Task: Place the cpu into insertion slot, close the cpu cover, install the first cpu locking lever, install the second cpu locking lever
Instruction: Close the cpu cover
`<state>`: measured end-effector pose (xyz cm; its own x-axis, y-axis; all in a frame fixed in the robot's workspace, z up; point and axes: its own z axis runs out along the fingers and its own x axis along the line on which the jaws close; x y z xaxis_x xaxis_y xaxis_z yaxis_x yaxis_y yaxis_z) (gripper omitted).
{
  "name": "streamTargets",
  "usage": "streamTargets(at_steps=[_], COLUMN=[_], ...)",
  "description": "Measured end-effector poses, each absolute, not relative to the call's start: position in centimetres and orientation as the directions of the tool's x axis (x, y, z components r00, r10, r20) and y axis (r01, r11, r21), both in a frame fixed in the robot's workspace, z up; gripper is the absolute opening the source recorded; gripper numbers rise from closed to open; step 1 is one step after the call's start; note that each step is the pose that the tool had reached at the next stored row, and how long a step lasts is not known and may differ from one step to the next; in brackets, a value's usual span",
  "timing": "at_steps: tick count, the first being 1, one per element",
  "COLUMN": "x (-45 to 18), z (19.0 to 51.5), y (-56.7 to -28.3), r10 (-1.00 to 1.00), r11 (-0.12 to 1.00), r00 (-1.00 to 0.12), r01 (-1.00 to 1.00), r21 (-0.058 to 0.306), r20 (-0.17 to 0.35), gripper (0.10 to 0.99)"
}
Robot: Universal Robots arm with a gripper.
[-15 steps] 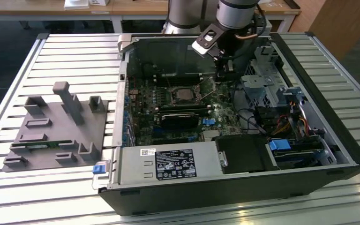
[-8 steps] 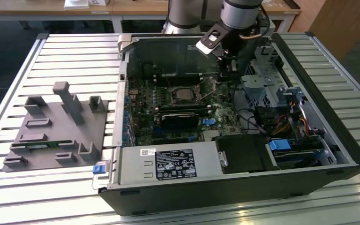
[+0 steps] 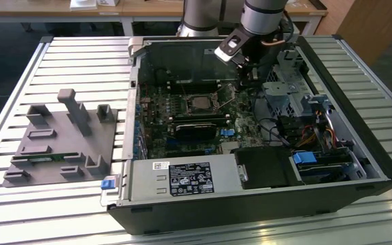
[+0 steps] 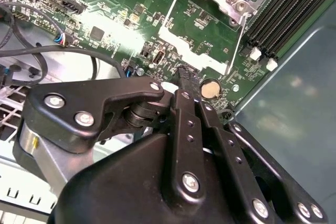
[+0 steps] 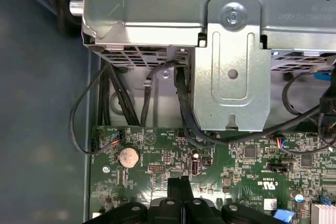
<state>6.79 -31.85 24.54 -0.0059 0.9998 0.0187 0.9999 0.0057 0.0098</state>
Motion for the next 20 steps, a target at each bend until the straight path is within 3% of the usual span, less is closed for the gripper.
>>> streamTargets(at_steps=[20], x=[5.6], z=[24.0], y=[-31.7], r10=[1.000], r11=[0.006], r00=[-0.006], r01=[1.000], r21=[0.009], r20=[0.019], gripper=[0.106])
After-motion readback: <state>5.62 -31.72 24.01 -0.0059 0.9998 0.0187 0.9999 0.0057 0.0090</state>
